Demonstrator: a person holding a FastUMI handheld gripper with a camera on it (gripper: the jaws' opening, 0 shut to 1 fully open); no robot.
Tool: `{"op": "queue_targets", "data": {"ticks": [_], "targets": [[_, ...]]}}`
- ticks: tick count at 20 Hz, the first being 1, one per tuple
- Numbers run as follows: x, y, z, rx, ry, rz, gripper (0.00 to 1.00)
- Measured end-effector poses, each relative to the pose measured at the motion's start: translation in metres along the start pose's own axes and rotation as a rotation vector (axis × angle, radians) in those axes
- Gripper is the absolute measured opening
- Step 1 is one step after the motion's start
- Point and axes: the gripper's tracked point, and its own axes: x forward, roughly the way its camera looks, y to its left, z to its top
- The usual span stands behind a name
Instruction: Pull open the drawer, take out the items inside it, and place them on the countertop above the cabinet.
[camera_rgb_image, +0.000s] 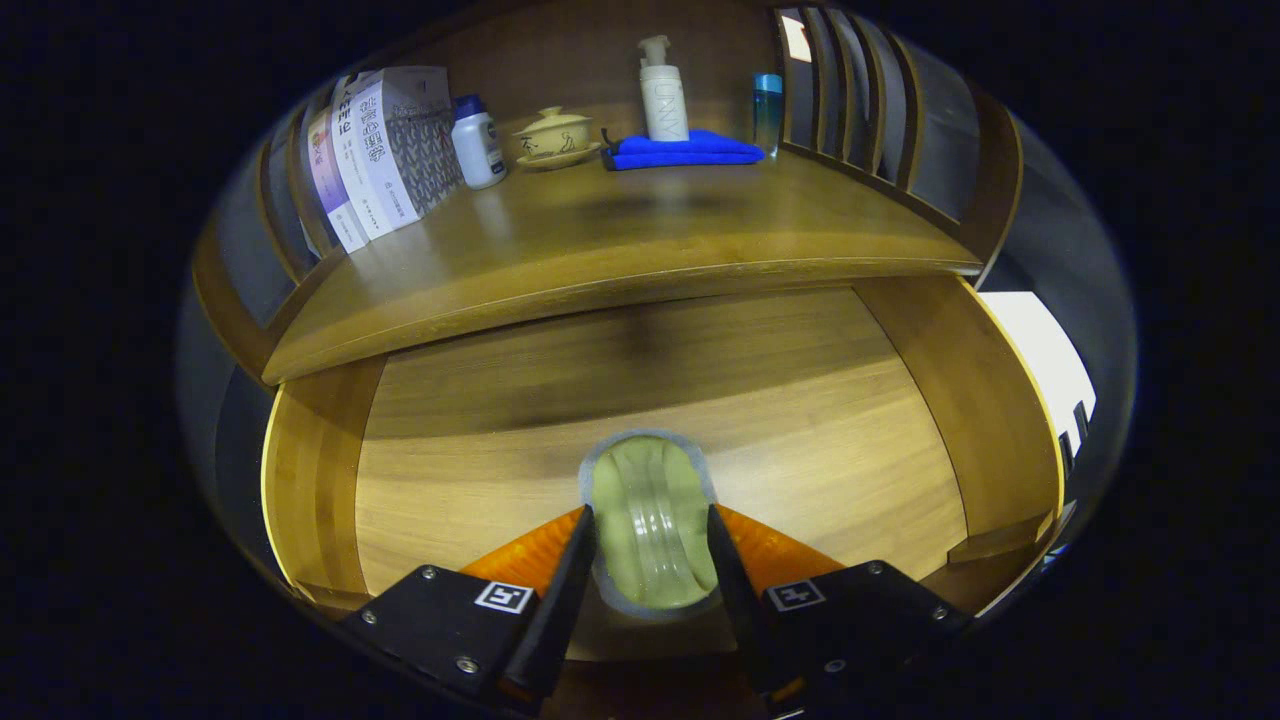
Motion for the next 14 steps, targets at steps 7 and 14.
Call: {"op": "queue_targets", "data": {"ticks": [7,14], "targets": [[0.007,-0.001,0.01,-0.024,-0.039,-0.004,0.23],[-0.015,-0.003,0.007,-0.036,-0.111,-0.006,0.16]]}}
